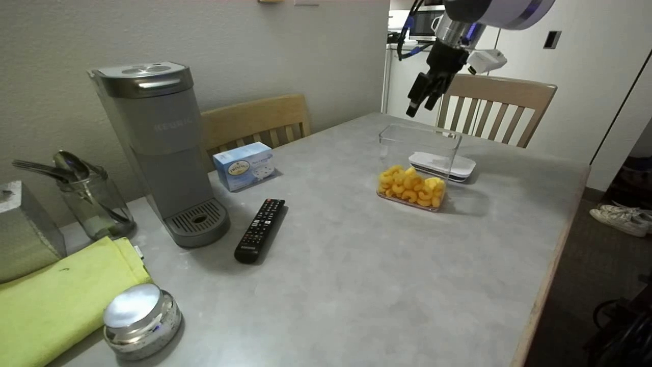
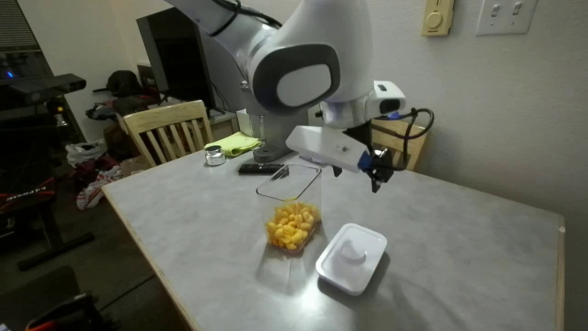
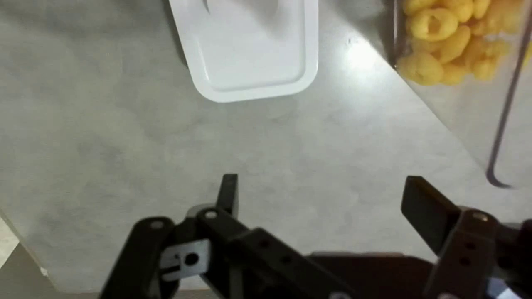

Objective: Remove the white lid from the food container and put it on the table

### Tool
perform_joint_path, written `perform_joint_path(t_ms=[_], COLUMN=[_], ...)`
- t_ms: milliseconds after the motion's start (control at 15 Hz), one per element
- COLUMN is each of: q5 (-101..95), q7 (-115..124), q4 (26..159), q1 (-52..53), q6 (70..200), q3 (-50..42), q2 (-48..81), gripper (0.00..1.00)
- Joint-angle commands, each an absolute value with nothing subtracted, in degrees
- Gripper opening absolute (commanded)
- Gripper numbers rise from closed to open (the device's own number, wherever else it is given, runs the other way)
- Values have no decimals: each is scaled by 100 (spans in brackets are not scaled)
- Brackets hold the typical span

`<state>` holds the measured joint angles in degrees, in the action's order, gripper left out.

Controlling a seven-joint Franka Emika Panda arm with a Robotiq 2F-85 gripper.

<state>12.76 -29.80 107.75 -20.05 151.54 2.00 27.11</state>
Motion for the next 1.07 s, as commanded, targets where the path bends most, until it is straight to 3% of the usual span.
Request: perform_joint_path(t_ms=[0, 533, 1000], q5=[1241, 272, 494], q7=[-2750, -1057, -1318], q4=[11066, 11441, 11161], q1=[-1936, -1172, -1300], q6=[15076, 14988, 15122], q3=[184, -469, -321], q2=[2202, 1658, 1958], gripper=[100, 100, 100])
